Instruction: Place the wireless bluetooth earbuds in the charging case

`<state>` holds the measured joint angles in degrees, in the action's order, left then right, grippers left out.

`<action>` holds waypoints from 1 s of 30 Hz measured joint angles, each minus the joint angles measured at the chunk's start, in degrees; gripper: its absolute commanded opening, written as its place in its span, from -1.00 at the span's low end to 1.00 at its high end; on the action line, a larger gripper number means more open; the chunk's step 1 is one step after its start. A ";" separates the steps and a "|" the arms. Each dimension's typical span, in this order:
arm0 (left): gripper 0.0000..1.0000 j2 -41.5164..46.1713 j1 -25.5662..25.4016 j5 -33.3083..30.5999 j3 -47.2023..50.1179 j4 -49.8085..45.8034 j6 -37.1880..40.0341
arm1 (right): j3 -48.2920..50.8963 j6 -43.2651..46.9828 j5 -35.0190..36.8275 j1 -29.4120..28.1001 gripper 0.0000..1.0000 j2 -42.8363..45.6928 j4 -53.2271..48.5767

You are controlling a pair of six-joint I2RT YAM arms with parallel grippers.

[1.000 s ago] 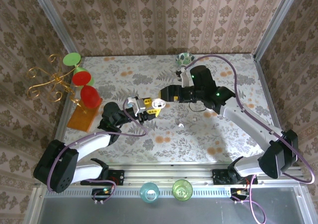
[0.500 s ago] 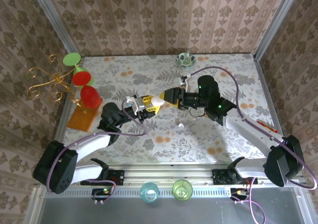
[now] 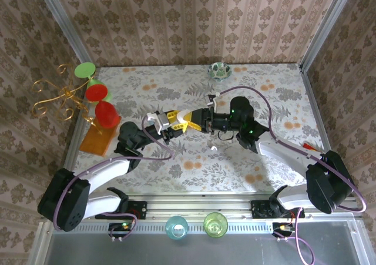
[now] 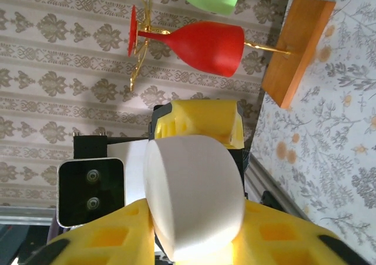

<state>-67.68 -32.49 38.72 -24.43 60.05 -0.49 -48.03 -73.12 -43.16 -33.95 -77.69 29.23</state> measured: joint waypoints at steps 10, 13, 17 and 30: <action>0.00 0.48 -0.13 -0.31 -0.13 -0.72 0.11 | 0.28 0.85 -0.44 0.35 -0.68 0.04 0.39; 0.33 0.57 -0.35 0.04 -0.26 -1.81 0.70 | 0.28 2.93 -0.24 1.01 -0.68 0.09 -1.55; 0.65 1.14 -0.70 0.26 -0.24 -4.79 1.81 | 0.28 6.23 0.70 2.91 -0.68 0.39 -4.50; 1.00 4.83 -1.62 -7.37 0.07 -22.21 10.25 | -5.64 21.44 10.80 10.67 -0.65 -10.93 -20.31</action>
<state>-62.85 -34.11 31.35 -24.36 37.85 9.76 -53.67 -51.68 -32.36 -23.29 -88.62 8.93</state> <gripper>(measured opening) 0.999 0.238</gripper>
